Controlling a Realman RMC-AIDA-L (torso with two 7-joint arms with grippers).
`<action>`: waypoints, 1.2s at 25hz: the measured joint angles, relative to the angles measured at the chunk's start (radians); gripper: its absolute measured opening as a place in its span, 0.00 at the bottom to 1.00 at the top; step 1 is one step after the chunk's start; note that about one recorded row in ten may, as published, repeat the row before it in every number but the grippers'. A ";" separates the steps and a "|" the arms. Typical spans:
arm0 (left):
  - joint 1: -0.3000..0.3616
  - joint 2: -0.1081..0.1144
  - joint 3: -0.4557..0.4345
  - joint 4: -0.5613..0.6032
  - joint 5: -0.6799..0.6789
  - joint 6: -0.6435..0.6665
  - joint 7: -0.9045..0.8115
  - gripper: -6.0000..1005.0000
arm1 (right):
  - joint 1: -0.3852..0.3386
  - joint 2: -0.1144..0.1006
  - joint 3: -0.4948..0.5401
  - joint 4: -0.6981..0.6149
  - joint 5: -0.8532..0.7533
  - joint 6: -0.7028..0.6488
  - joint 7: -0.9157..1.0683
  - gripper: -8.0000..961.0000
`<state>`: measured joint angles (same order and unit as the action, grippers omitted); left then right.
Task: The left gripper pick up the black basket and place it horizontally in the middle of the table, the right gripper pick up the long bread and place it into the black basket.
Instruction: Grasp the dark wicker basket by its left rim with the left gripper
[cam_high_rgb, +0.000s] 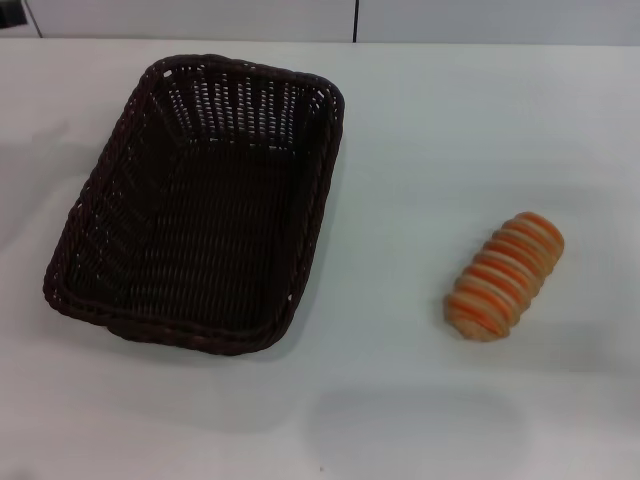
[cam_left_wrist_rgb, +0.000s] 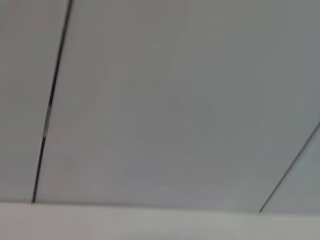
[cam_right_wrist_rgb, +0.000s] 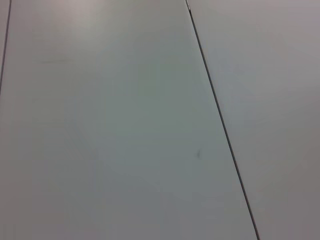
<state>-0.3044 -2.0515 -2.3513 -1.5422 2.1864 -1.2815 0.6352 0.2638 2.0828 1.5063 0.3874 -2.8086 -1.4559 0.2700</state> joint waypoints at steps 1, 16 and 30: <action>-0.010 -0.001 0.019 -0.036 0.052 -0.021 -0.039 0.81 | 0.000 0.000 0.000 0.000 0.000 0.000 0.000 0.65; -0.134 -0.008 0.328 -0.129 0.441 -0.178 -0.327 0.81 | 0.026 -0.004 0.000 -0.029 0.000 0.003 -0.009 0.65; -0.207 -0.009 0.395 0.049 0.516 -0.146 -0.358 0.81 | 0.024 -0.005 0.002 -0.031 -0.004 0.000 -0.010 0.65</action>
<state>-0.5119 -2.0605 -1.9560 -1.4930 2.7027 -1.4271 0.2773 0.2878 2.0782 1.5079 0.3564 -2.8128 -1.4556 0.2604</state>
